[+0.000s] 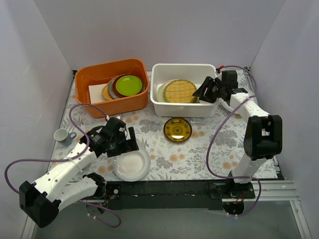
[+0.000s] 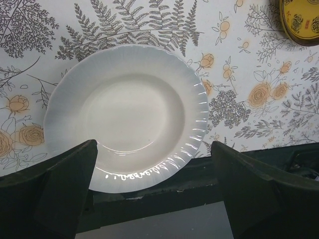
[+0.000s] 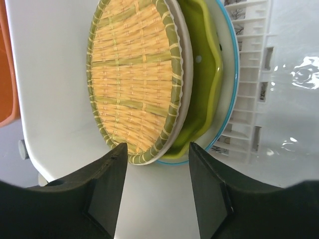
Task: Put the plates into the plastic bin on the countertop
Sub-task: Place the plate in the plastic bin, then pick up the plate from the corner of the board.
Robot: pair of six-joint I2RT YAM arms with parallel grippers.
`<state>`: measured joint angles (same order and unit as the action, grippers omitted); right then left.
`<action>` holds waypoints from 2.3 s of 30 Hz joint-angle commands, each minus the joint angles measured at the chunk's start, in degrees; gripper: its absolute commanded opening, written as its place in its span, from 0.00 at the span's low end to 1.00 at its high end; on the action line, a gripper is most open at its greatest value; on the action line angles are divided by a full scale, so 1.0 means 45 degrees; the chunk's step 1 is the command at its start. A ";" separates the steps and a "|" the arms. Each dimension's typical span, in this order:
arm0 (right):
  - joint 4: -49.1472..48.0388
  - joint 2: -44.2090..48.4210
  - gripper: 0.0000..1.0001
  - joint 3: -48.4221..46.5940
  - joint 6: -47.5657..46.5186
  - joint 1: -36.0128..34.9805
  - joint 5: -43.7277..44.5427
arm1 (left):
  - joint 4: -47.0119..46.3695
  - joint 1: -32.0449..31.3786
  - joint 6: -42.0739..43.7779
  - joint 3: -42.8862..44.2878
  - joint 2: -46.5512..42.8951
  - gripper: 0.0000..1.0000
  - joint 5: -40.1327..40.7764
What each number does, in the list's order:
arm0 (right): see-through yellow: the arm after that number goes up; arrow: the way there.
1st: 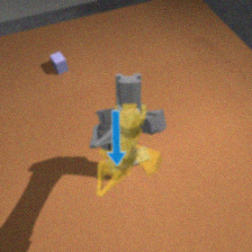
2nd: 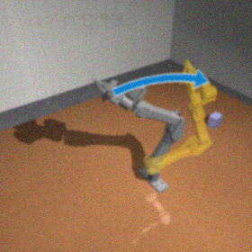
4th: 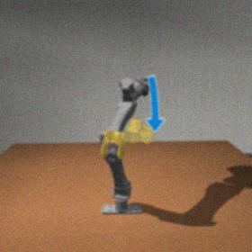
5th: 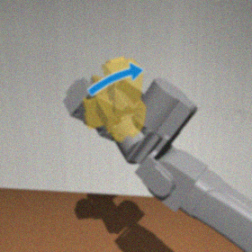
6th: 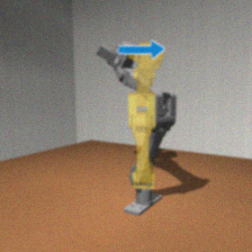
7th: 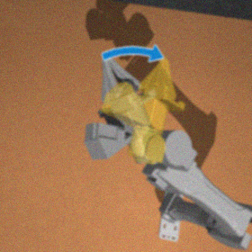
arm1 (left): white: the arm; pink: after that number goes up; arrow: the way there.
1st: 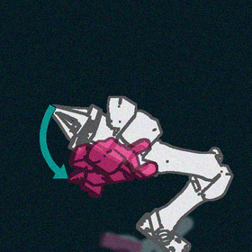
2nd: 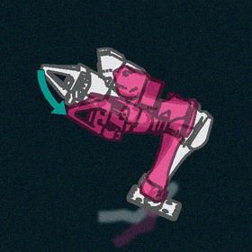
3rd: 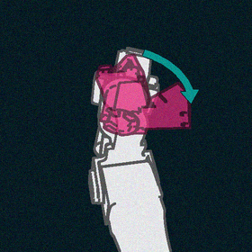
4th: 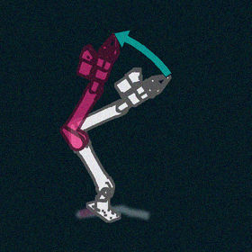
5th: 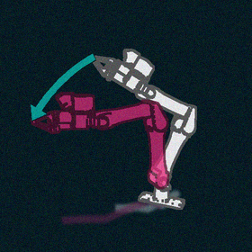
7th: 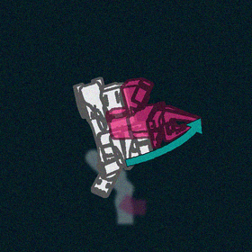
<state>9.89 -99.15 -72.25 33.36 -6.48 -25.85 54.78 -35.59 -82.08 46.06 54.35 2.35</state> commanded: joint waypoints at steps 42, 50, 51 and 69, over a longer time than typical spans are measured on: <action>0.0284 0.7816 0.78 0.3495 0.0554 0.4779 0.0315 | -0.0612 -0.0586 -0.0392 -0.0217 -0.0593 0.98 -0.0444; -0.1123 0.7484 0.81 0.5780 0.1549 0.6185 -0.0565 | -0.0962 -0.0586 -0.0236 -0.0431 -0.0495 0.98 -0.0503; -0.1201 0.7483 0.82 0.6246 0.1744 0.6302 -0.0468 | -0.0983 -0.0586 -0.0216 -0.0470 -0.0514 0.98 -0.0503; -0.5203 0.5748 0.96 0.9609 0.4244 0.7825 -0.0037 | -0.1803 -0.0645 -0.0431 -0.1271 -0.0866 0.98 -0.1264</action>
<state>-6.13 -70.65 -30.52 49.04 27.20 -25.67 47.97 -38.11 -83.85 40.71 51.72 -2.50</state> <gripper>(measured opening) 0.971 0.982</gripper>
